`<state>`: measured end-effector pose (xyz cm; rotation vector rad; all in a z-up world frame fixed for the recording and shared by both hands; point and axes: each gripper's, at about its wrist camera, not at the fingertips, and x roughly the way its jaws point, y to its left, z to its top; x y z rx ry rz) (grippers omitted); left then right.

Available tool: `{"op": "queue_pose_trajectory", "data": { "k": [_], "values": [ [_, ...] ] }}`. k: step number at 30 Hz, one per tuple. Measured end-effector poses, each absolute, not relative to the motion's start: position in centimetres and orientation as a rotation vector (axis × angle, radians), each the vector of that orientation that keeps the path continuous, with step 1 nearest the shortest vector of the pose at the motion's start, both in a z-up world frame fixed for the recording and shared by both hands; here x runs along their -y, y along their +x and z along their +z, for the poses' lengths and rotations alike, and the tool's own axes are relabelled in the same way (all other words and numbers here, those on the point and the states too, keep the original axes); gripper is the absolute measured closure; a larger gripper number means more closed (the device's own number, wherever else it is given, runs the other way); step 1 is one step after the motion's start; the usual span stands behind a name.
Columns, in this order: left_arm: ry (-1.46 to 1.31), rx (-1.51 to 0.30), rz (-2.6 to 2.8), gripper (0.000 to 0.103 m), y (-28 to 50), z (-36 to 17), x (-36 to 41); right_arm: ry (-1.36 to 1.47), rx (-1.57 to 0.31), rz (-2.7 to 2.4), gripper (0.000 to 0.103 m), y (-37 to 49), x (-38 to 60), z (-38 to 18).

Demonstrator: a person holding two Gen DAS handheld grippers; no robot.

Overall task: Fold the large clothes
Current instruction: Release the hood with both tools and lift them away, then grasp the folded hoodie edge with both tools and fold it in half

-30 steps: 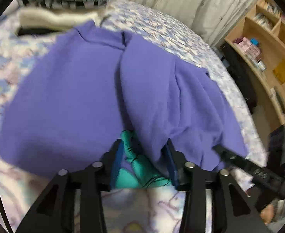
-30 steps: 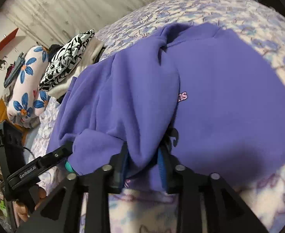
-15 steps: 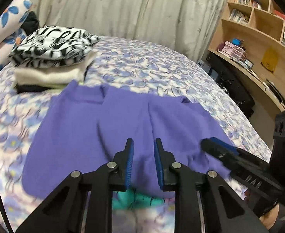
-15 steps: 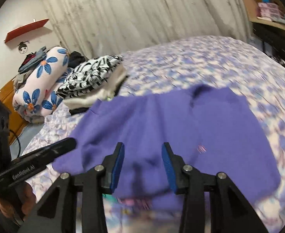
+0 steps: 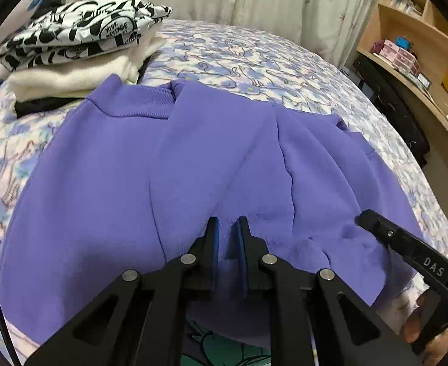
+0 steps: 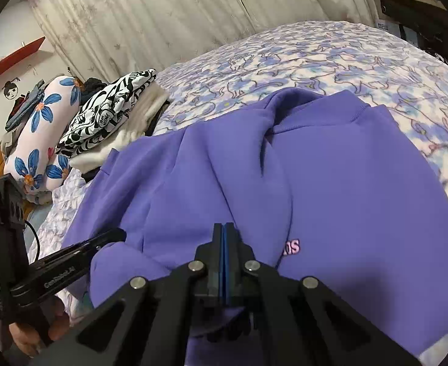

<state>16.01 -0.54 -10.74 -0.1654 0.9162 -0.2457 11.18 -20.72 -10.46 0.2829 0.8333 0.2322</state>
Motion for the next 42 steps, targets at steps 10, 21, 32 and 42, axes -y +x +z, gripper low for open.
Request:
{"op": "queue_pose_trajectory", "data": {
  "k": [10, 21, 32, 42],
  "values": [
    [-0.127, -0.909, -0.227, 0.075, 13.3, -7.2, 1.0, 0.293, -0.878, 0.180, 0.100, 9.9, 20.4, -9.0],
    [-0.137, -0.932, -0.160, 0.060, 6.1, -3.7, -2.6, 0.218, -0.868, 0.178, 0.099, 3.9, 19.1, -6.2],
    [-0.273, -0.976, -0.161, 0.056, 2.0, -5.4, -6.9, 0.168, -0.880, 0.213, 0.100, 0.5, 16.5, -5.6],
    [-0.525, -1.044, -0.237, 0.056, 3.7, -11.2, -9.8, 0.151, -0.882, 0.237, 0.100, 1.7, 13.9, -6.8]
  ]
}}
